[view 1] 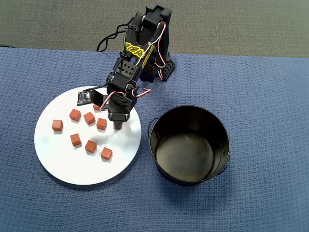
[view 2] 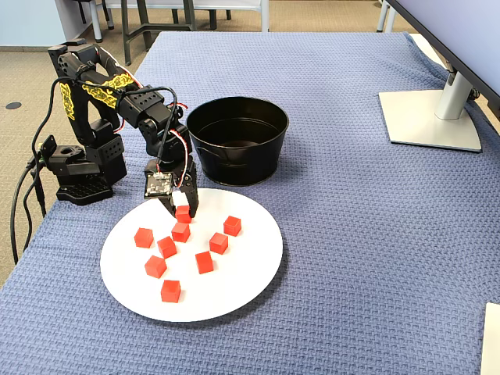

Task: Pick up the red cubes from the white plate and place them in the black recipient

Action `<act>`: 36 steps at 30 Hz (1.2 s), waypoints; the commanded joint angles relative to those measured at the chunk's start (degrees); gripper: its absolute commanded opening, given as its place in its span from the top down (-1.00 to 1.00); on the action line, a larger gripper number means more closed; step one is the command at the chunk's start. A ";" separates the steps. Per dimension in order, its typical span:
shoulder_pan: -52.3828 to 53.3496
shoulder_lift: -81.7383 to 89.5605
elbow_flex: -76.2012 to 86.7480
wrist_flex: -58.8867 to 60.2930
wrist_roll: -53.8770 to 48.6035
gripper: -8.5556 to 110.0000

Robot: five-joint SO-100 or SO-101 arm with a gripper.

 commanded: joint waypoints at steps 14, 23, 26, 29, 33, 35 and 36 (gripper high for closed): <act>-11.60 23.73 -27.60 28.13 21.53 0.86; -37.88 17.23 -34.63 27.77 35.95 0.86; -45.62 13.18 -34.89 26.98 35.77 0.45; -49.92 9.23 -36.04 28.30 33.22 0.19; -43.15 13.18 -36.74 30.59 30.50 0.21; -37.09 15.73 -36.91 32.08 28.04 0.23; -33.84 16.70 -36.65 32.61 26.81 0.26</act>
